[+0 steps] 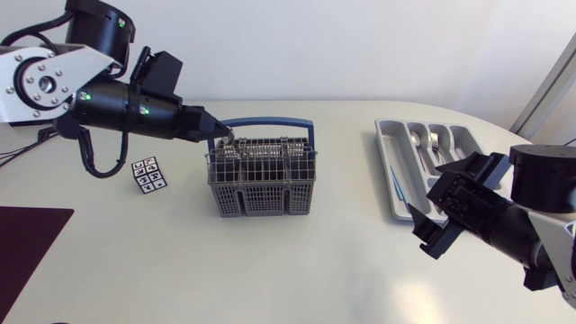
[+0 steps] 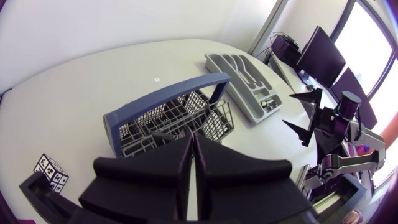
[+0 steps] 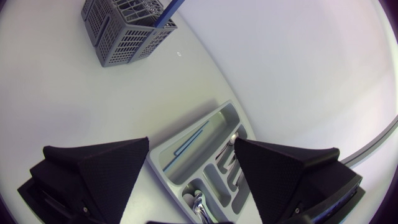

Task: Transfer all utensils from the basket to the drawer tray.

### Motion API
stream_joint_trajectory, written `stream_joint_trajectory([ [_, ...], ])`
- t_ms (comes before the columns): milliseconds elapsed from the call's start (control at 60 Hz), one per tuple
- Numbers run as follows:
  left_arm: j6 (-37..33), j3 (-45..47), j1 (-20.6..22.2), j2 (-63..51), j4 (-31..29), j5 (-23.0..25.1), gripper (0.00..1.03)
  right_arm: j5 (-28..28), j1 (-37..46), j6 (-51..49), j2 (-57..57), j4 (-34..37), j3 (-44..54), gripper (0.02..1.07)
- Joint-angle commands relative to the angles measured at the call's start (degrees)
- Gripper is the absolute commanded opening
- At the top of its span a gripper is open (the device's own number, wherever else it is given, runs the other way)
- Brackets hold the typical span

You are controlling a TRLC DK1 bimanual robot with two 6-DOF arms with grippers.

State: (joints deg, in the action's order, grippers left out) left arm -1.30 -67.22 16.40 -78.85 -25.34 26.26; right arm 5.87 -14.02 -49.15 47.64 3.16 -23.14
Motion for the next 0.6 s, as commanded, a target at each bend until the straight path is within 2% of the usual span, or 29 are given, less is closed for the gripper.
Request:
stream_joint_trajectory([
  [0,0.16,-3.27,-0.93,1.42,-1.29,1.42,0.03,0.55,-1.1,2.21,0.61,1.68,-1.21,1.01],
  [250,-0.02,-6.96,-1.81,3.18,-5.15,5.82,0.03,0.28,-6.63,7.57,0.35,6.42,-6.66,1.01],
  [350,-1.16,-7.84,-1.11,3.44,-7.26,9.33,0.03,-0.51,-10.68,11.35,0.61,8.62,-9.82,1.01],
  [483,-5.03,-7.93,2.4,3.61,-10.16,10.21,0.03,-2.09,-15.95,15.66,2.72,10.55,-13.87,1.01],
  [583,-8.98,-7.66,5.48,3.18,-12.98,11.0,0.03,-5.96,-18.23,18.21,4.66,11.52,-16.42,1.01],
])
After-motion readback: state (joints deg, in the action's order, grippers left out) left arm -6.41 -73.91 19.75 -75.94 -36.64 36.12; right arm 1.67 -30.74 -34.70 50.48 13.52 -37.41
